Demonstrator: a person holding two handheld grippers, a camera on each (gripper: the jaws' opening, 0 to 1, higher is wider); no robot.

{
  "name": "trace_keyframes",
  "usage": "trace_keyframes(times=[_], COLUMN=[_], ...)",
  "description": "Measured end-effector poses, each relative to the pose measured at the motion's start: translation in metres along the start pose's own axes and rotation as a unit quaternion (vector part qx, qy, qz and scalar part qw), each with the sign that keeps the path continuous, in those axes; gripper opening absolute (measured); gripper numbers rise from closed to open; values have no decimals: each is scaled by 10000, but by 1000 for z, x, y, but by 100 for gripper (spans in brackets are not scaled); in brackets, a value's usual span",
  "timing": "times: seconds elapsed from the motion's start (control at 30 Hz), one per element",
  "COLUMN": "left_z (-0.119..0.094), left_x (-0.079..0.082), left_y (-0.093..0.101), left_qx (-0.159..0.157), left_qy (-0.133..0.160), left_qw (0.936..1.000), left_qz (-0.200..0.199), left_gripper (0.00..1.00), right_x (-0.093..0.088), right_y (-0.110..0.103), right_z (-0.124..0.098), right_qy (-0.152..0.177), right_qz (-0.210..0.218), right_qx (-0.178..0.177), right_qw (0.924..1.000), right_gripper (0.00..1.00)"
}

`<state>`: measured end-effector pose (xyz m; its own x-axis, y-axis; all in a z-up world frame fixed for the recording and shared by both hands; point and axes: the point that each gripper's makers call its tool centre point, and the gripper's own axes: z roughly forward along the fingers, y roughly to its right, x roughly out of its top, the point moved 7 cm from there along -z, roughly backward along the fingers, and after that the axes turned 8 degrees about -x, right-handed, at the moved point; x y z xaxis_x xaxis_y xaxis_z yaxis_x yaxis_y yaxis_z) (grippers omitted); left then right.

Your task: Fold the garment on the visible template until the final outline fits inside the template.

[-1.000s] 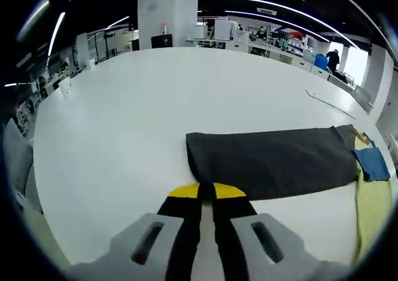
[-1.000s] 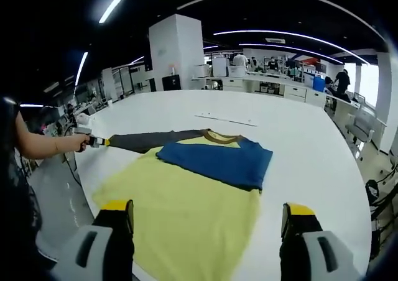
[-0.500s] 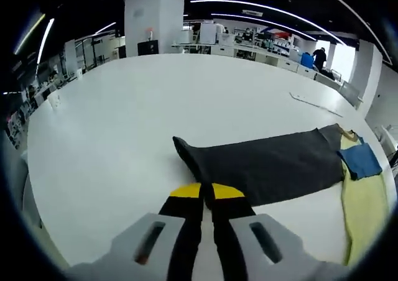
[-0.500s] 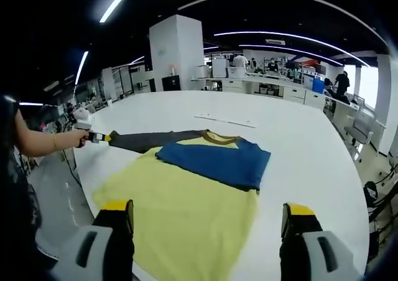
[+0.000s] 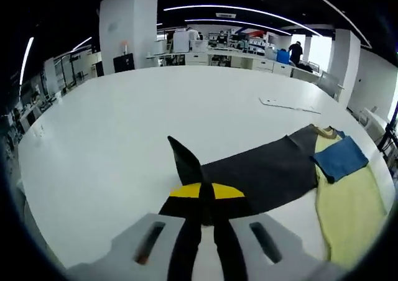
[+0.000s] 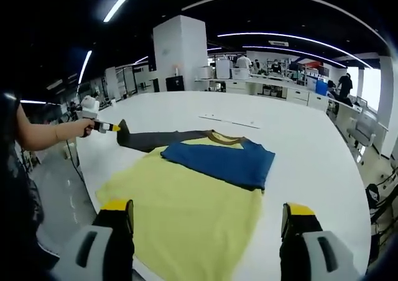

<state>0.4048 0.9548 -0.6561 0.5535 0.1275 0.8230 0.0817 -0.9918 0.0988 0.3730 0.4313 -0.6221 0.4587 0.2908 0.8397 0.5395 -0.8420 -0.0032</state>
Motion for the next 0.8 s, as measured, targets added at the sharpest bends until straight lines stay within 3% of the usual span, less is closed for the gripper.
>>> trace_keyframes(times=[0.23,0.37,0.8], left_z=[12,20,38], left_x=[14,26,47], left_y=[21,44,100], left_qx=[-263,-673,-1042], left_qy=[60,223,186], left_qw=[9994,9971,9918], left_qz=[202,292,713], left_gripper=[1,1,1], right_x=[-3,-5,-13], right_y=[-3,-4,-1], right_z=[-2,-4,-9], right_qy=[-1,13,-12], right_qz=[22,9,28], right_qx=[50,68,31], right_qw=[10000,10000,10000], right_gripper=[100,100,100])
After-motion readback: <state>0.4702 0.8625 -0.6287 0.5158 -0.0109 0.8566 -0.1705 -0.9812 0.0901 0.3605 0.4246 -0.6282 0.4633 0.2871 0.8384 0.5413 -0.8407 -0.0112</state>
